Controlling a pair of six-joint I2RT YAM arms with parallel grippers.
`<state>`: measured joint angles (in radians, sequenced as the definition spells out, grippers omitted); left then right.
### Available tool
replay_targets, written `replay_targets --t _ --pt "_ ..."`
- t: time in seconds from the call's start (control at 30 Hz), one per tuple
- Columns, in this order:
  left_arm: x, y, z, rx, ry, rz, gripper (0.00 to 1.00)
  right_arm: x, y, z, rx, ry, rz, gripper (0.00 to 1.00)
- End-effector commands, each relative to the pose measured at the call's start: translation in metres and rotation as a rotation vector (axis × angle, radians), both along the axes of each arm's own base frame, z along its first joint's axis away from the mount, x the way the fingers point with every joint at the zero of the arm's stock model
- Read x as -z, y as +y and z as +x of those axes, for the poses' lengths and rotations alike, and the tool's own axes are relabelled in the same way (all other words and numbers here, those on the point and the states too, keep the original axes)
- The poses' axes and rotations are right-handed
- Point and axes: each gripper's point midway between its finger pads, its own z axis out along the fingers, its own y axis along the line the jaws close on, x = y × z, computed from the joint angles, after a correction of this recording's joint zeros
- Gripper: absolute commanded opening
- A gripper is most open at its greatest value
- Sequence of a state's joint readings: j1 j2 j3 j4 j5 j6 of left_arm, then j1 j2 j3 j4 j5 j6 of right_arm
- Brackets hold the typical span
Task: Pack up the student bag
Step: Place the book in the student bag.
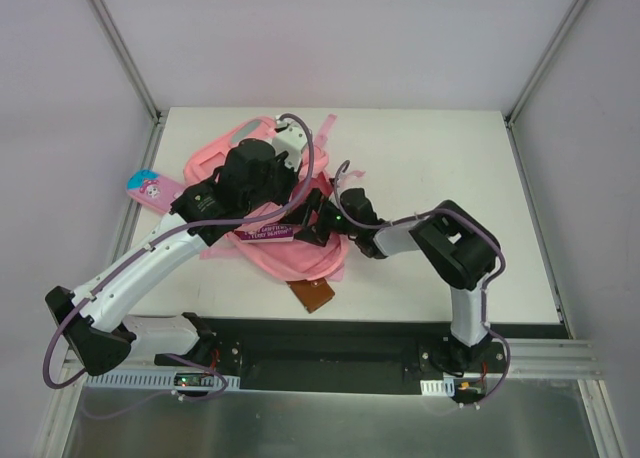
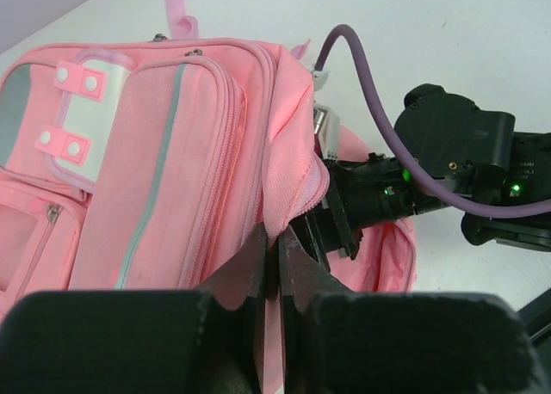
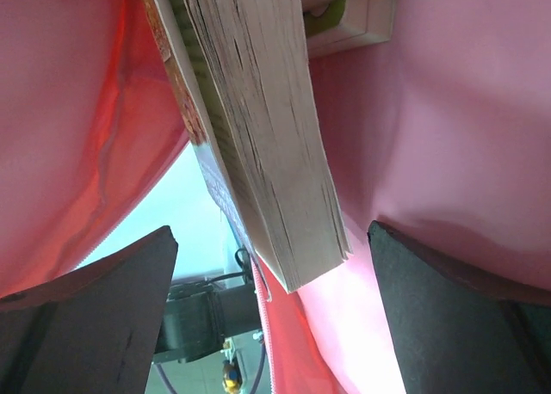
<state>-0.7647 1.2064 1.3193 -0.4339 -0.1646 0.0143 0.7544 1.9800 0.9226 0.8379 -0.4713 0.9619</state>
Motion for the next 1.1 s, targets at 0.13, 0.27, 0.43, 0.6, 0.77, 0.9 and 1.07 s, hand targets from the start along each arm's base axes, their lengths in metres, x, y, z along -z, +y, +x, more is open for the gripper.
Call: replay_targets --t 0.13,0.27,0.43,0.6,0.77,0.9,1.07 --pt "-0.041 -0.008 0.003 0.009 -0.1 -0.116 0.0 -0.001 0.005 0.016 0.062 -0.118 -0.017 0.96" --pt "-0.042 -0.01 0.004 0.014 -0.099 -0.12 0.0 0.006 0.023 0.019 0.041 -0.102 -0.002 0.93" --pt "-0.042 -0.007 0.004 0.003 -0.103 -0.116 0.0 -0.002 0.022 0.014 0.04 -0.105 0.044 0.7" --pt "-0.036 -0.007 0.004 0.003 -0.093 -0.106 0.0 -0.034 0.006 0.021 0.09 -0.188 0.122 0.19" --pt "-0.035 -0.007 0.002 0.018 -0.092 -0.105 0.0 -0.078 -0.005 0.036 0.093 -0.261 0.202 0.01" --pt "-0.034 -0.004 -0.002 0.02 -0.097 -0.103 0.0 -0.103 -0.009 0.054 0.077 -0.282 0.237 0.01" --pt "-0.031 -0.005 -0.005 0.038 -0.094 -0.101 0.0 -0.096 0.009 0.061 -0.056 -0.164 0.172 0.06"
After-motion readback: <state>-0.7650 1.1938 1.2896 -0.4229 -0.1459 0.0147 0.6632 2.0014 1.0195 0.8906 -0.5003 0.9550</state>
